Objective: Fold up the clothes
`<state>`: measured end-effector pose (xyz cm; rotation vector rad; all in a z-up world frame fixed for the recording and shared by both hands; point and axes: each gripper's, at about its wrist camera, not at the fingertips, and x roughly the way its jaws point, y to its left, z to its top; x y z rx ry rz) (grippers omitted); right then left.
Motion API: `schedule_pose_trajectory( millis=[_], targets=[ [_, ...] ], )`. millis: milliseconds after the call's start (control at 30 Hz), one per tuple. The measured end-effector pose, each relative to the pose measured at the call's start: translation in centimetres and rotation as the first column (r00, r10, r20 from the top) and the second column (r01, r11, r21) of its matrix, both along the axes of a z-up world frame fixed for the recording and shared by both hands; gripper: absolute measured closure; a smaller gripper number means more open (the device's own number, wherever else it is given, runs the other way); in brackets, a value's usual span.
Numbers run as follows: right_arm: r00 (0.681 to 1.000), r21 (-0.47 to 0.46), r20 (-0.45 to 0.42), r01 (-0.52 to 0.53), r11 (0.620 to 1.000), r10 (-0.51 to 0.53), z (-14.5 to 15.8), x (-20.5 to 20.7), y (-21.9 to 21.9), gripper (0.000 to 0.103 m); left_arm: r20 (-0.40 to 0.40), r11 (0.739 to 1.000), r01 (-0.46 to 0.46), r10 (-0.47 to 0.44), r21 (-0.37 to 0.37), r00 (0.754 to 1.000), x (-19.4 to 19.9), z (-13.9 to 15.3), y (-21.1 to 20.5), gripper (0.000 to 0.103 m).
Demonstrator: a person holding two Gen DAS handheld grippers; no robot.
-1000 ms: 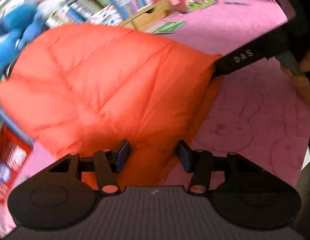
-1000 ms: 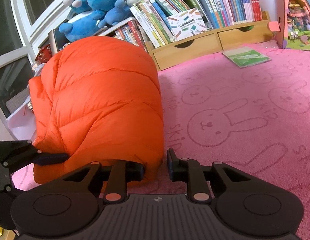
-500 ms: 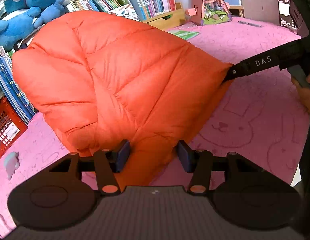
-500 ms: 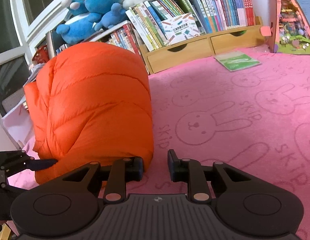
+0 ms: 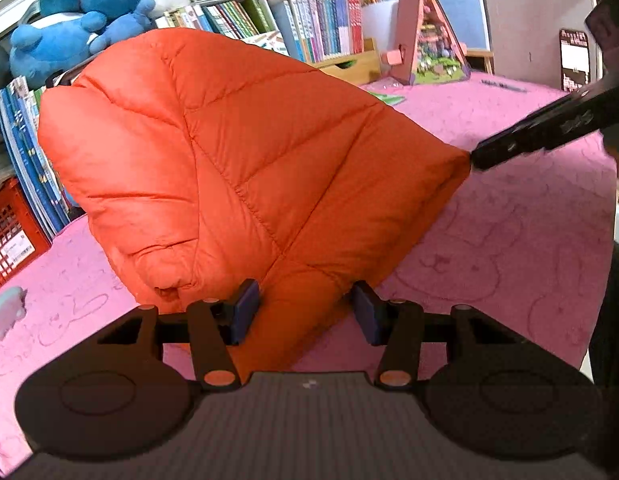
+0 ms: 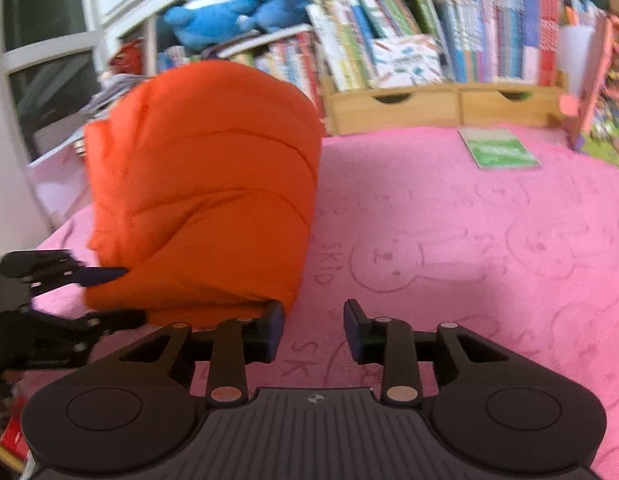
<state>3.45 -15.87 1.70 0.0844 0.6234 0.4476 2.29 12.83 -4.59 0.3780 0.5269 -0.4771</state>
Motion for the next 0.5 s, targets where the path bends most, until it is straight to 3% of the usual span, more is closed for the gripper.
schedule_pose_trajectory(
  millis=[133,233,433,500],
  targets=[
    [0.998,-0.029,0.061,-0.024,0.999,0.025,3.7,0.2,-0.5,0.07,0.012,0.999,-0.002,0.002,-0.033,1.0,-0.1,-0.2,0.3,0.053],
    [0.986,-0.061,0.139,-0.084,0.995,0.092,6.3,1.2,1.6,0.07,0.012,0.999,0.0,0.0,-0.039,1.0,0.0,-0.2,0.4,0.053],
    [0.911,-0.209,0.299,-0.227,0.951,0.283,9.1,4.3,10.7,0.066,0.012,0.999,0.002,-0.001,-0.041,1.0,0.0,-0.2,0.4,0.053],
    [0.887,-0.26,0.325,-0.25,0.933,0.328,9.5,5.7,14.0,0.057,0.014,0.999,0.001,-0.001,-0.041,1.0,-0.1,-0.2,0.4,0.053]
  ],
)
